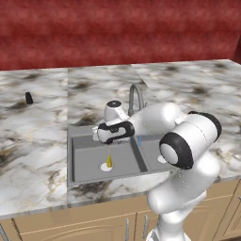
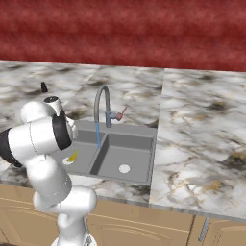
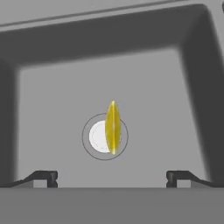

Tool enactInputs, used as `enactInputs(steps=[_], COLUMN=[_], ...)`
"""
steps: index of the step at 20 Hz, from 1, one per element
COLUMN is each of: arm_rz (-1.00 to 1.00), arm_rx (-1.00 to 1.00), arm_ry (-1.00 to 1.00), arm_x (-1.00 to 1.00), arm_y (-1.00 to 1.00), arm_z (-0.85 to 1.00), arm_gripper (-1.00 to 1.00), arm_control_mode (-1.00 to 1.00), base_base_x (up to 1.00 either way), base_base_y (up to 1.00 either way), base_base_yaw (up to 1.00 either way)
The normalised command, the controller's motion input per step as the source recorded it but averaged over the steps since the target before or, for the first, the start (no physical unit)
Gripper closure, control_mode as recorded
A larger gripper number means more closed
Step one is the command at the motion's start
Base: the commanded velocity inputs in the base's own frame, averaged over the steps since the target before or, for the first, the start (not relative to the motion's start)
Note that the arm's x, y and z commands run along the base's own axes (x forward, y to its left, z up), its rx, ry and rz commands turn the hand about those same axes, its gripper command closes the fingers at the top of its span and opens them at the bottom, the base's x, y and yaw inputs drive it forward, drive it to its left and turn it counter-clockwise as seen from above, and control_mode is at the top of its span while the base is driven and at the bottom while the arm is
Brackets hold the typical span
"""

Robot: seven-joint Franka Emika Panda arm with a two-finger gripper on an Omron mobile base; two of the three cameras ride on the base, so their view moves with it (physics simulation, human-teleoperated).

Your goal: Turn on the sink faucet. Then move the lemon wedge from the counter to the sink. Turn off the sink. Move the vegetable from the sink to the pot next to the stove. Finally move the pot to the front left burner.

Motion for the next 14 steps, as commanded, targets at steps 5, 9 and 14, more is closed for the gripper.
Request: enactInputs(steps=[5, 9, 14], arm_rz=[0.05, 0.09, 0.09], arm_rx=[0.01, 0.0, 0.0], arm_ry=[0.0, 0.0, -0.03], arm_x=[-0.42, -0.48, -0.48], arm_y=[-0.17, -0.28, -0.41], arm_z=[0.52, 0.14, 0.07], arm_gripper=[-1.0, -1.0, -1.0], arm_control_mode=[-1.0, -1.0, -1.0], base_base_x=[0.0, 0.0, 0.0], base_base_y=[0.0, 0.0, 0.0], base_base_yaw=[0.0, 0.0, 0.0])
